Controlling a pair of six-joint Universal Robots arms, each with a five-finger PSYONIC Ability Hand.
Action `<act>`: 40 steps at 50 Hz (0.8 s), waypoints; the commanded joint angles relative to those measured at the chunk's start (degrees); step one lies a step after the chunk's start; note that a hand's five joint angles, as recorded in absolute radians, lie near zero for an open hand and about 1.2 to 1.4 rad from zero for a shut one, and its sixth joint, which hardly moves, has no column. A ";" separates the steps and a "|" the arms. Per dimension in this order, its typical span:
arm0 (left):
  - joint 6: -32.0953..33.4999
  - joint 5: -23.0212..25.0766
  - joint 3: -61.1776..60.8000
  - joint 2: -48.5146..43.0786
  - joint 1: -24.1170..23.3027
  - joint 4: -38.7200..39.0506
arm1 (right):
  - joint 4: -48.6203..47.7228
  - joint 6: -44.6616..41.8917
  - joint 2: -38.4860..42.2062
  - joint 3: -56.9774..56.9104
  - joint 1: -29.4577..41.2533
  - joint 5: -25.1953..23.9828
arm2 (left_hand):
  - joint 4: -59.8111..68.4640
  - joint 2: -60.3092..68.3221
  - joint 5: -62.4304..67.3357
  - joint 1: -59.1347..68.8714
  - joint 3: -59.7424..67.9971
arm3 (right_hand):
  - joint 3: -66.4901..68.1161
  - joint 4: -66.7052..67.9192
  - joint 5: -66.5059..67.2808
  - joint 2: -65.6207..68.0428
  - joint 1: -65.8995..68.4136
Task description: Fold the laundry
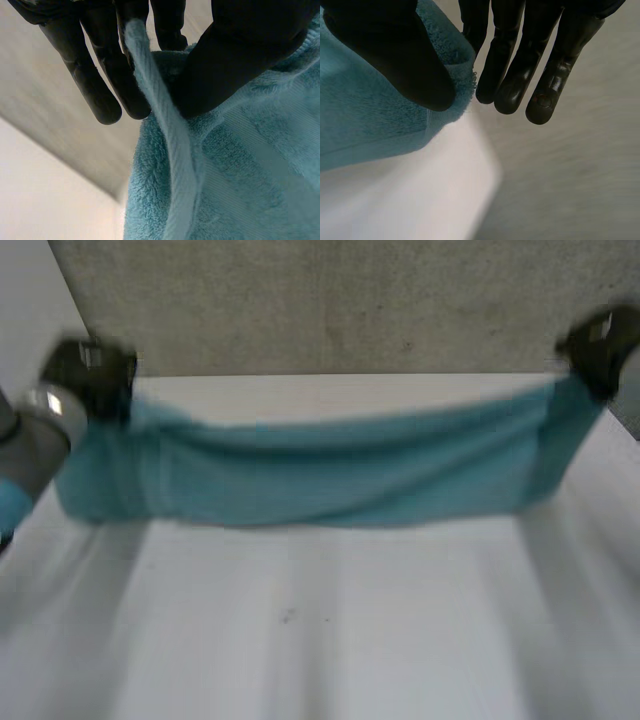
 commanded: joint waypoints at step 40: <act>-12.80 -1.62 -25.32 -1.02 -0.89 17.40 | -21.94 13.18 -8.24 38.60 -2.14 -9.44 | 10.25 10.39 10.82 11.82 10.28 | 12.10 11.76 13.57 12.44 25.06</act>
